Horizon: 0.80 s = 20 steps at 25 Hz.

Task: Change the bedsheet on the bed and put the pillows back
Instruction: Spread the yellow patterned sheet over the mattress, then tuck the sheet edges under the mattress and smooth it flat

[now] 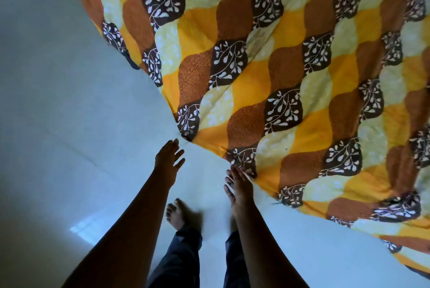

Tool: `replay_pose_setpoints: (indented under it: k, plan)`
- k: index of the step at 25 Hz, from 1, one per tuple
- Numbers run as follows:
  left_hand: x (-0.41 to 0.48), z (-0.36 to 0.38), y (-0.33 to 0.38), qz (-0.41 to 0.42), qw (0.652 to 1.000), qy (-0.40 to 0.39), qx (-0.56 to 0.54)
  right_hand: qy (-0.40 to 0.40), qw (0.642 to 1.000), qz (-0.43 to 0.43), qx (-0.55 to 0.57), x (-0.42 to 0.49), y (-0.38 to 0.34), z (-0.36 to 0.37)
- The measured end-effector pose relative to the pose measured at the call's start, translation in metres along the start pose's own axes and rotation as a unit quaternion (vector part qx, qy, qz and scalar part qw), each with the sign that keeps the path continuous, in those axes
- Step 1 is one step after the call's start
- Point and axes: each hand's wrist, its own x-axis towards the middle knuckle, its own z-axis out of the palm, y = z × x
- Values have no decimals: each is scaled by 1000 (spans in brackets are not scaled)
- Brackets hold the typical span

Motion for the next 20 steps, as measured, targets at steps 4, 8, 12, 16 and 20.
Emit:
replay_pose_setpoints:
  k: [4, 8, 12, 16, 20]
  plan:
    - [-21, -23, 18, 31, 999, -24, -3, -53, 993, -70, -78, -31, -20, 48]
    - [-29, -22, 34, 59, 998, -29, 20, -129, 941, -196, -242, -45, -61, 84]
    - [-14, -10, 71, 101, 993, -10, 51, -200, 849, -315, -375, -37, -125, 129]
    - [19, 5, 121, 161, 983, 17, 87, -293, 673, -424, -531, -27, -198, 197]
    - [57, 34, 188, 240, 960, 91, 109, -377, 453, -499, -636, -18, -284, 301]
